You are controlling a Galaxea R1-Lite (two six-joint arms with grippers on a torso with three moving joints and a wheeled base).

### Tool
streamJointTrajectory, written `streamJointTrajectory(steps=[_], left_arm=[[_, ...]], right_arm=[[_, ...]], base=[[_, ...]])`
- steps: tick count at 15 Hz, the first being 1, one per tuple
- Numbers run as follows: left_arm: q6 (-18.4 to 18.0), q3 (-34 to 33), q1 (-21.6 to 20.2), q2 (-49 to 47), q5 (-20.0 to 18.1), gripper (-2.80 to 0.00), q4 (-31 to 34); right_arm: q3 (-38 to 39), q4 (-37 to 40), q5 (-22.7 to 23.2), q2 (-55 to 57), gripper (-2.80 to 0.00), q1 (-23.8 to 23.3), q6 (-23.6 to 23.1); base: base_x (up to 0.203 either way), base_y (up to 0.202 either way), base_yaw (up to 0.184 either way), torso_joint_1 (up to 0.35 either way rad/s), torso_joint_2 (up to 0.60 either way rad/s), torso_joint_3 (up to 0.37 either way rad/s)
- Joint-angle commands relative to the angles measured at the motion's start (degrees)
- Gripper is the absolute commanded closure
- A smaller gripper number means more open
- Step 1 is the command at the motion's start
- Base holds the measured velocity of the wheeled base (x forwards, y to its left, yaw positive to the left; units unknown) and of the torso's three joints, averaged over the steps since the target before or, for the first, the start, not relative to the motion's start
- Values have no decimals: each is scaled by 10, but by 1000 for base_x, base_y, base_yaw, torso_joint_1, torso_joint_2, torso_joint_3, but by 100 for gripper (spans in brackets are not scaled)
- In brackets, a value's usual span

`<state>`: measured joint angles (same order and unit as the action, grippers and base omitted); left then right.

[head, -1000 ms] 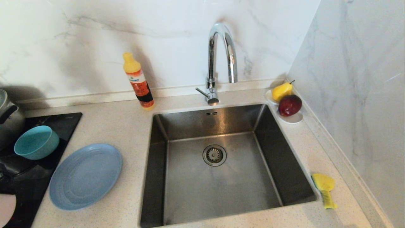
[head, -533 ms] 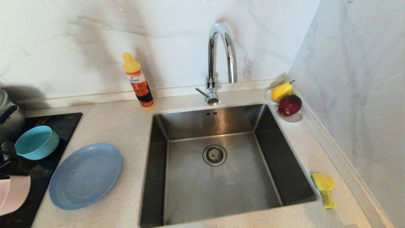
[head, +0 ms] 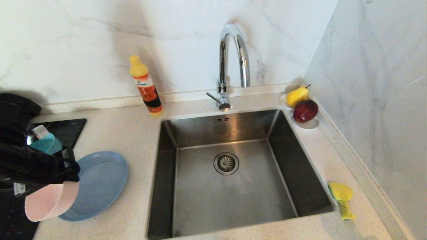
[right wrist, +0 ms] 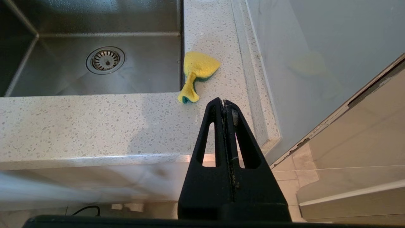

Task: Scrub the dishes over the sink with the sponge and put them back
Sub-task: Place the bowl on the plate

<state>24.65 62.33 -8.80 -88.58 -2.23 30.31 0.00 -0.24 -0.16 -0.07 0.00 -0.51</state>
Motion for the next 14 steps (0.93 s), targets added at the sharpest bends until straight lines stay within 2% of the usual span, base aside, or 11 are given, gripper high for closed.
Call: streamJointTrajectory(steps=[1, 3, 8, 9, 14], left_arm=[[16, -33, 27, -51, 8, 0, -54], [26, -33, 30, -72, 9, 0, -66], [25, -22, 31, -79, 9, 0, -67], [26, -21, 30, -81, 9, -280, -67], [35, -10, 30, -59, 4, -280, -66]], right_arm=[[0, 0, 0, 1, 0, 0, 0], [0, 0, 0, 1, 0, 0, 0], [0, 0, 0, 1, 0, 0, 0], [0, 0, 0, 1, 0, 0, 0], [0, 0, 0, 1, 0, 0, 0]], base=[[0, 0, 0, 0, 0, 0], [0, 0, 0, 0, 0, 0], [0, 0, 0, 0, 0, 0], [0, 0, 0, 0, 0, 0], [0, 0, 0, 0, 0, 0]])
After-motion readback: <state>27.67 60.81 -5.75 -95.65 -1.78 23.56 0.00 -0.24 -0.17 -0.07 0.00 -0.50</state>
